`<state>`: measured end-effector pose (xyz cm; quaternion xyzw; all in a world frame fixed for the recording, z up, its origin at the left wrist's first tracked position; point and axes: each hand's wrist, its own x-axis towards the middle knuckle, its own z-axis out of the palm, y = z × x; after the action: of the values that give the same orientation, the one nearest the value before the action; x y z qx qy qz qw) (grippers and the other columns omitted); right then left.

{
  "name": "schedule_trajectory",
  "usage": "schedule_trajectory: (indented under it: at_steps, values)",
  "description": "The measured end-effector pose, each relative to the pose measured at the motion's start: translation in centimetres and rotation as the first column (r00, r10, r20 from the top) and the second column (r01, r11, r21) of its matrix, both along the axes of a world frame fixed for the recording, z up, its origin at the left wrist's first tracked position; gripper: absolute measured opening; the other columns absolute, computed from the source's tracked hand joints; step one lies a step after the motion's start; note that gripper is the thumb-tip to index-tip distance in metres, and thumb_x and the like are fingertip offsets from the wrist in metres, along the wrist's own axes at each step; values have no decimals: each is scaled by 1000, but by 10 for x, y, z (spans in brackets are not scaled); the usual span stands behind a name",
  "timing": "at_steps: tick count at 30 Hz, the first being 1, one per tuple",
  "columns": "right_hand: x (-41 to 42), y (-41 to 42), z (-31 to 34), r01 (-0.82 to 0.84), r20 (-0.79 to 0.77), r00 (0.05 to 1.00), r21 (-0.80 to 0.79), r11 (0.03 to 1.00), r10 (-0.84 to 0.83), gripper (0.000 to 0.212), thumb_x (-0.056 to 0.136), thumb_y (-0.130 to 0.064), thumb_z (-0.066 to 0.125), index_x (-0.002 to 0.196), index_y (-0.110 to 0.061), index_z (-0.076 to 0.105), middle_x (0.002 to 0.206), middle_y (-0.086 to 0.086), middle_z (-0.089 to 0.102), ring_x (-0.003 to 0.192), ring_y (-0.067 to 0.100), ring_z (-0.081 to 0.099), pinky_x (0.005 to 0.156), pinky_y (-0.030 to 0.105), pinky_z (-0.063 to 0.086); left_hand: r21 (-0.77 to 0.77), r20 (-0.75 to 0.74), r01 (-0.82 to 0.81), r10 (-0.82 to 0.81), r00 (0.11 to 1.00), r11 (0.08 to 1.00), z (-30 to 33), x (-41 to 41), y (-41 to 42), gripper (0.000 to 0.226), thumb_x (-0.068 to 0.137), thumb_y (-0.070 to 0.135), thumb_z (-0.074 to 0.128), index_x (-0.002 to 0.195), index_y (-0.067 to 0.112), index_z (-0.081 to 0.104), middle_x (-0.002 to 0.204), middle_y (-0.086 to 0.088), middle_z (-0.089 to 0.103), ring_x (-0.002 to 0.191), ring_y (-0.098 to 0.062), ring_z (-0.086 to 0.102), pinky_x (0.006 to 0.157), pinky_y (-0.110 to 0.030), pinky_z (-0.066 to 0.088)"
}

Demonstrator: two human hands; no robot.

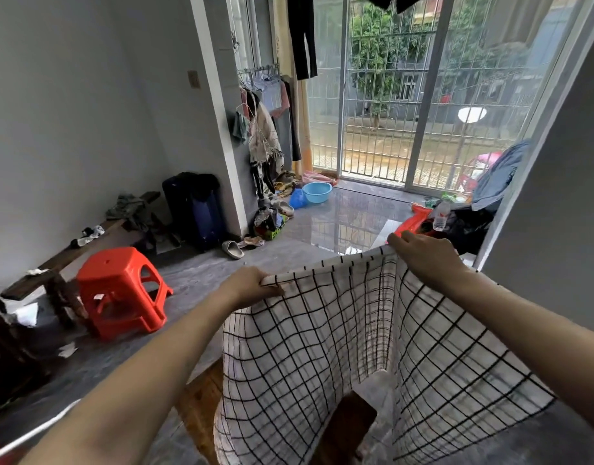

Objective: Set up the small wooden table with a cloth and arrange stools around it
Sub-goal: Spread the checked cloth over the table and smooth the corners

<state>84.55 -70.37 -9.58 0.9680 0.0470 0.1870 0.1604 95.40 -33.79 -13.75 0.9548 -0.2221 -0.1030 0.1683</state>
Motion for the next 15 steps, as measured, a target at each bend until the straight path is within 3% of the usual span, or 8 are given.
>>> schedule_trajectory:
  at_steps: [3, 6, 9, 11, 13, 15]
  values:
    - [-1, -12, 1, 81, 27, 996, 49, 996, -82, 23, 97, -24, 48, 117, -19, 38, 92, 3, 64, 68, 30, 68, 48, 32, 37, 78, 110, 14, -23, 994, 997, 8, -4, 0, 56, 80, 72, 55, 64, 19, 58, 70, -2, 65, 68, -20, 60, 64, -34, 46]
    - [-4, -21, 6, 146, -51, 988, 7, 989, -145, 25, 100, -35, 40, 118, -17, 40, 95, 5, 68, 80, 31, 69, 57, 33, 42, 104, 241, 118, -140, 960, 988, 17, -7, 3, 57, 76, 75, 55, 81, 20, 67, 77, 1, 68, 69, -12, 56, 62, -30, 42]
    - [-10, -31, 6, 154, -53, 986, -41, 987, -156, 29, 100, -38, 40, 123, -20, 42, 90, 4, 69, 78, 29, 69, 61, 32, 49, 253, 197, 227, -279, 940, 941, 20, 2, 18, 53, 70, 72, 60, 98, 28, 67, 91, 7, 69, 84, -13, 62, 70, -31, 50]
    - [-14, -37, 8, 161, -58, 985, -66, 985, -165, 34, 100, -42, 39, 128, -23, 43, 92, 2, 69, 81, 27, 69, 61, 31, 45, 303, 129, 244, -293, 947, 921, 20, 11, 29, 43, 75, 61, 67, 93, 22, 69, 94, 3, 66, 90, -19, 63, 72, -32, 48]
    - [-18, -44, 8, 120, -99, 986, -104, 987, -130, 39, 99, -51, 37, 126, -25, 45, 96, 0, 69, 86, 26, 69, 61, 30, 44, 211, 93, 240, -264, 960, 947, 21, 15, 38, 55, 76, 66, 65, 85, 12, 69, 89, 1, 59, 87, -23, 59, 71, -32, 43]
    - [-21, -49, 6, -30, -83, 996, -90, 995, 23, 43, 95, -62, 34, 109, -25, 49, 86, 0, 70, 79, 27, 70, 59, 32, 48, 161, 110, 200, -219, 970, 967, 25, 15, 45, 68, 74, 76, 56, 95, 13, 71, 95, 0, 64, 94, -26, 62, 75, -32, 43]
